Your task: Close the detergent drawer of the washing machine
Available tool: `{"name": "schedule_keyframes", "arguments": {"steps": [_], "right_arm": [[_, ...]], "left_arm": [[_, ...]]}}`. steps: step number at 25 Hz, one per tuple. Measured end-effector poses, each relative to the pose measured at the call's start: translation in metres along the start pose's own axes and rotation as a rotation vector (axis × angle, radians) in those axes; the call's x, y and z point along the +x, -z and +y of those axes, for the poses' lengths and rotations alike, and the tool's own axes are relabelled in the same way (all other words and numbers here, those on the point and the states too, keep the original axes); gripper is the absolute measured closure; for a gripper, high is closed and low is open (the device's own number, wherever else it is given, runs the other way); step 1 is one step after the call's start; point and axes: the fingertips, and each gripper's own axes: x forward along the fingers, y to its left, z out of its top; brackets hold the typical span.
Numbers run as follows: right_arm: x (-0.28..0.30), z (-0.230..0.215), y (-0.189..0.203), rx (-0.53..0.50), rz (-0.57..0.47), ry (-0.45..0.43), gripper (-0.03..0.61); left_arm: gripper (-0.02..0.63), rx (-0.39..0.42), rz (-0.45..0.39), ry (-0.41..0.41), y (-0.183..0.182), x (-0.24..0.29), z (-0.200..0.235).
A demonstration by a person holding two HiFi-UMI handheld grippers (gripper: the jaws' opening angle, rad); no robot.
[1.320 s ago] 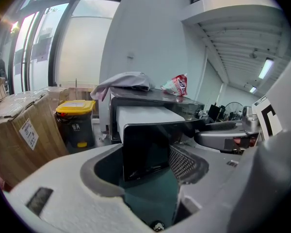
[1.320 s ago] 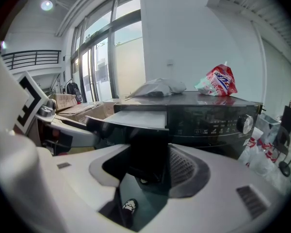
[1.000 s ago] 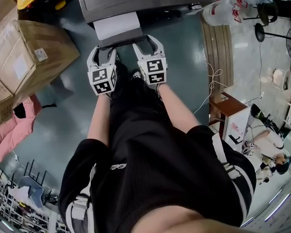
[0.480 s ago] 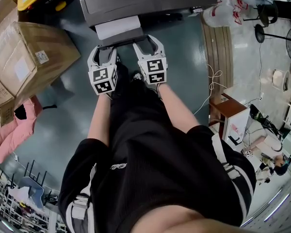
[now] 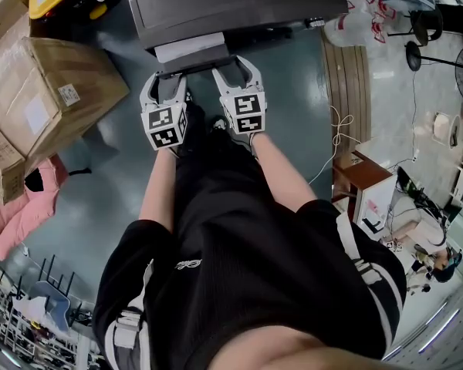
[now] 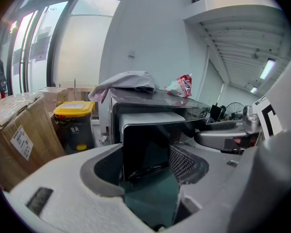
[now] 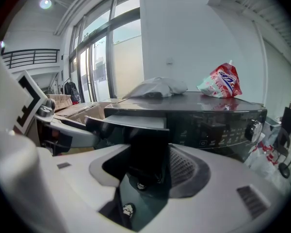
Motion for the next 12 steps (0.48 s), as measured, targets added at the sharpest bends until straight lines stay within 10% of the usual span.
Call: {"name": "schedule_keyframes", "arguments": {"steps": [12], "right_arm": [[0.016, -0.003, -0.007, -0.003, 0.008, 0.001, 0.347]], "left_arm": [[0.322, -0.003, 0.002, 0.002, -0.009, 0.013, 0.009]]}}
